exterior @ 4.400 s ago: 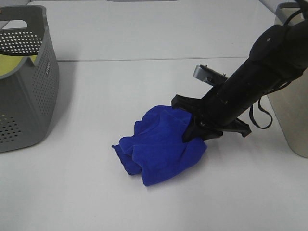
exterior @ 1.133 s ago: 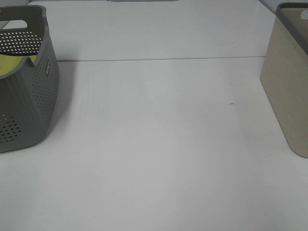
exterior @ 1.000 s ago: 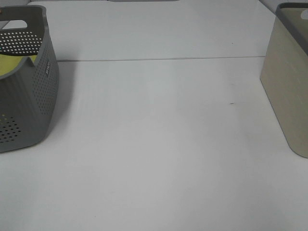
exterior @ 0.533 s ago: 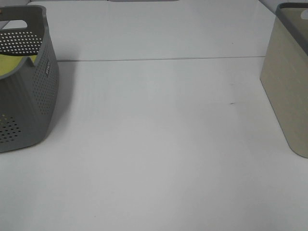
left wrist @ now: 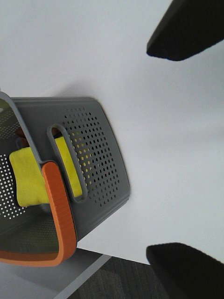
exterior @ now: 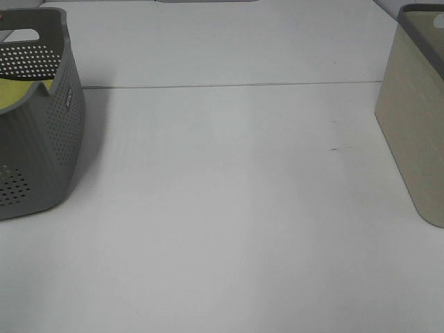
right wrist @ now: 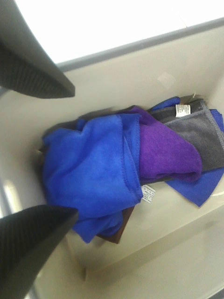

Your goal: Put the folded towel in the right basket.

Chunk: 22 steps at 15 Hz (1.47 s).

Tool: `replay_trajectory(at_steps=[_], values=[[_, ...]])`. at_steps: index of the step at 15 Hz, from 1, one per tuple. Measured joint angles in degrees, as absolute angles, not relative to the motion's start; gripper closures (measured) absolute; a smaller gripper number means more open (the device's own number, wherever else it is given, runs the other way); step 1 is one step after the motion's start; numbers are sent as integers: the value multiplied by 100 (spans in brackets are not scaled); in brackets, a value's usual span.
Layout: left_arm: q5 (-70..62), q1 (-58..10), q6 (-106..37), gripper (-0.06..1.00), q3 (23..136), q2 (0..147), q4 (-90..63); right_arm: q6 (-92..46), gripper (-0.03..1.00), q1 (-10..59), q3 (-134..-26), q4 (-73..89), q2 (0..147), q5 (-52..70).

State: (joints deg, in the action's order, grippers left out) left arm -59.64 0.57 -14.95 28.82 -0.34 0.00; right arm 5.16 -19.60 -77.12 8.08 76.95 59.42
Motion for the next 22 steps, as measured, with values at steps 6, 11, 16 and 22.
replay_trajectory(at_steps=[6, 11, 16, 22], values=[[-5964, 57, -1495, -4, 2882, -34, 0, -963, 32, -1816, -7082, 2045, 6429, 5970], [-5964, 57, -1495, -4, 2882, -34, 0, -1891, 32, -493, -5718, 2172, 5191, 5752], [-5964, 57, -1495, -4, 2882, -34, 0, -1805, 32, -464, -4354, 2057, 3180, 5586], [-5964, 57, -1495, -4, 2882, -34, 0, -1071, 32, -464, -3197, 1891, 934, 6171]])
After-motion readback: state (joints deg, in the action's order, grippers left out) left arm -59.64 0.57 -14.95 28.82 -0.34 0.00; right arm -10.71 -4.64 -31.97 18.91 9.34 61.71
